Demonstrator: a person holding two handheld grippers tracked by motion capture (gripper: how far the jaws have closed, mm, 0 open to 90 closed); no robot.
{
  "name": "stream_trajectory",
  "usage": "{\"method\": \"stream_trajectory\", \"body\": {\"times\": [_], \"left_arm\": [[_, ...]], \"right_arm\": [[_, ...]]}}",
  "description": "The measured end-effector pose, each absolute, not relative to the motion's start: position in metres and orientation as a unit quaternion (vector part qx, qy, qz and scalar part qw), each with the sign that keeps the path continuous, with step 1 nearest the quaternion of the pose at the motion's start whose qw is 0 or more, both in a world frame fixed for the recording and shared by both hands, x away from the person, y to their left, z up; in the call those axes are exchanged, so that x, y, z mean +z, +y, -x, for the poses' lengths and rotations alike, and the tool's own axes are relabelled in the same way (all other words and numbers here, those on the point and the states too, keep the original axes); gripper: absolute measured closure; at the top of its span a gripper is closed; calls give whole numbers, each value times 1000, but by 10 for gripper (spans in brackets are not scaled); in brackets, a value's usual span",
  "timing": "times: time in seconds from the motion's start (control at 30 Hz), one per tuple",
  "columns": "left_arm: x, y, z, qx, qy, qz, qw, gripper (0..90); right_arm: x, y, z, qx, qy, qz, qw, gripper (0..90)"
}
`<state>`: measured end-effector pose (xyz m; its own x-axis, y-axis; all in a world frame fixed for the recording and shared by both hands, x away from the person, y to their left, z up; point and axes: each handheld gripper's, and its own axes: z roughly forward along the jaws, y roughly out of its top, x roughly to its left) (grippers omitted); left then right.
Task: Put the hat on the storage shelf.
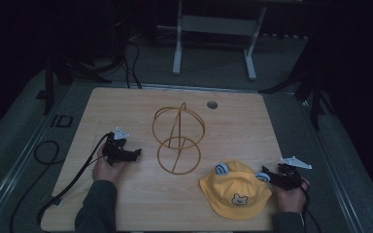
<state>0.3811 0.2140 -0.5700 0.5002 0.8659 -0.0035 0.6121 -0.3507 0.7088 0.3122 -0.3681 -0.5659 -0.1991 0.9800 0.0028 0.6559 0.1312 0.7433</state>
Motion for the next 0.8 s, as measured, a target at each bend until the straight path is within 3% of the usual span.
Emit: {"method": "stream_trajectory", "body": {"times": [0.1,0.3,0.53,0.8], "left_arm": [[-570,214,-381,190,462,-799,333,125],[-570,214,-381,191,463,-799,333,126],[-570,214,-381,192,463,-798,333,132],[-570,214,-381,192,463,-798,333,132]], "right_arm": [[-566,-368,-311,316,708,-578,256,301],[-559,-364,-305,310,704,-579,271,402],[-540,-360,-294,314,723,-545,286,416],[-524,-360,-289,329,746,-521,254,428]]}}
